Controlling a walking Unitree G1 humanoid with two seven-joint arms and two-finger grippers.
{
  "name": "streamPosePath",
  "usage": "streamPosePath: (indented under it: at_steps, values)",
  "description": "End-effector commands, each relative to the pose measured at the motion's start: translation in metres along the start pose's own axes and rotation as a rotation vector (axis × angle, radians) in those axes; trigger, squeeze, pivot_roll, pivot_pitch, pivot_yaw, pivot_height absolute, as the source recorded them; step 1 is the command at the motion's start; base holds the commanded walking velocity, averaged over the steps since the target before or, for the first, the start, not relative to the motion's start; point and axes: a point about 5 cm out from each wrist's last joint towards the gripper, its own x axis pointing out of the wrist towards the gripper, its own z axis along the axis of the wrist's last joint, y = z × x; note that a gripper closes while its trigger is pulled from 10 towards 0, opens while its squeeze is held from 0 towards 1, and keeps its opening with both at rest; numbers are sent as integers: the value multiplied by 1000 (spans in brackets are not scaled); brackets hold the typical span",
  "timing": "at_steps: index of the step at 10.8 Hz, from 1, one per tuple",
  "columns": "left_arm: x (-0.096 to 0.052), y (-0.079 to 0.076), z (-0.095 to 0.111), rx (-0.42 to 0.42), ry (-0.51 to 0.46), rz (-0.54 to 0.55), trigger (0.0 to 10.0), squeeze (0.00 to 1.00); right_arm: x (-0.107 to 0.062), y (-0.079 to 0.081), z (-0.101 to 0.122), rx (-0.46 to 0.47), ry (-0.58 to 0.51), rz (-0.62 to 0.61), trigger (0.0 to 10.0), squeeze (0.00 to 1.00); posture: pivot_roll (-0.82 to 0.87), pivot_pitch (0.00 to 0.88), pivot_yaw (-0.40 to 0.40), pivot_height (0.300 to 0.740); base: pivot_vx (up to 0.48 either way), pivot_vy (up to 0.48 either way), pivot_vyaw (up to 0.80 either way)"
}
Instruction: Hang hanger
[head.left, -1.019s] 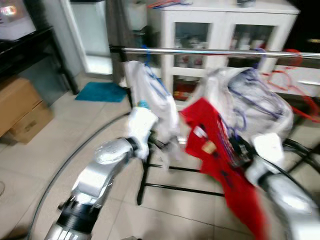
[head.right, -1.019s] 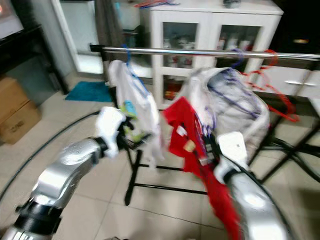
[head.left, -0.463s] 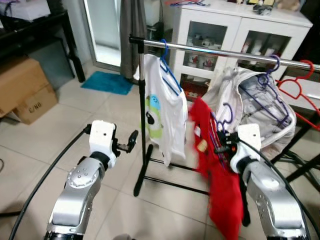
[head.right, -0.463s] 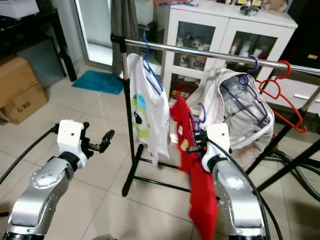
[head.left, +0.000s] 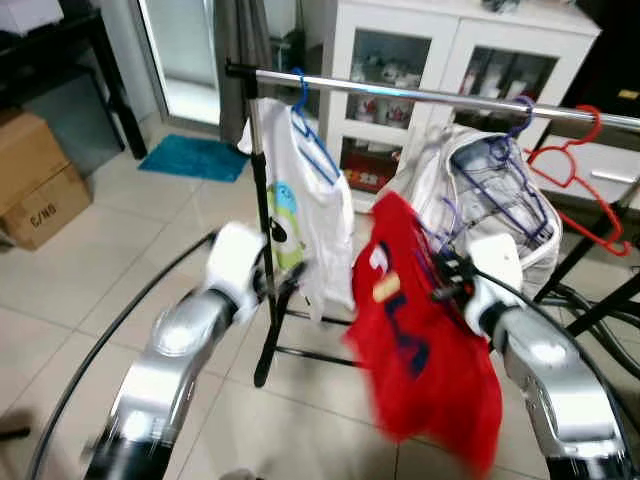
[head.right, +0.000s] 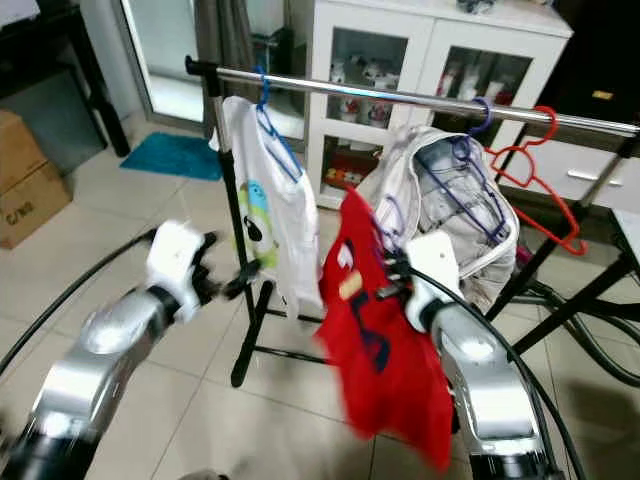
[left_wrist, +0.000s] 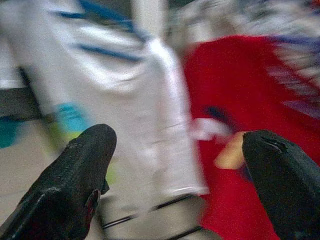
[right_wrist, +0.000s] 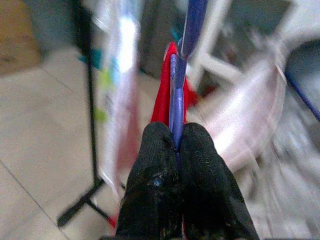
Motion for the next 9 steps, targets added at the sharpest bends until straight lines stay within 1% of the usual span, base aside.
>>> streamPosePath:
  at_steps: [1, 2, 3, 4, 5, 6, 7, 8, 9]
  values:
    - [9, -8, 4, -21, 4, -102, 10000, 1000, -1, 6, 21, -46, -107, 64, 10000, 0, 28, 0, -43, 740, 0, 0, 0]
    - [28, -17, 14, -25, 9, -214, 10000, 1000, -4, 6, 29, -127, -126, 95, 10000, 0, 18, 0, -35, 740, 0, 0, 0]
    - [37, -20, 15, -21, 28, -268, 10000, 1000, -7, 4, 31, -178, -114, 93, 10000, 0, 0, 0, -16, 740, 0, 0, 0]
    - [40, -19, 12, 30, 65, -293, 10000, 1000, -10, -1, 25, -292, -42, 87, 10000, 0, -13, 0, 0, 740, 0, 0, 0]
    - [36, -16, 9, 38, 56, -281, 10000, 0, -14, -13, 9, -345, 61, 12, 10000, 0, -37, 0, 30, 740, 0, 0, 0]
    - [24, -10, -2, 42, 65, -191, 10000, 0, -18, -19, -1, -285, 95, -42, 10000, 0, -50, 0, 44, 740, 0, 0, 0]
    - [7, 1, -16, 19, 62, -27, 10000, 0, -21, -17, -11, -190, 96, -87, 10000, 0, -50, 0, 43, 740, 0, 0, 0]
    - [-10, 10, -30, -2, 75, 103, 10000, 0, -23, -12, -23, -85, 109, -108, 10000, 0, -42, 0, 34, 740, 0, 0, 0]
    - [-29, 21, -38, -20, 61, 278, 10000, 0, -22, -8, -37, -6, 127, -143, 10000, 0, -15, 0, 7, 740, 0, -255, 0]
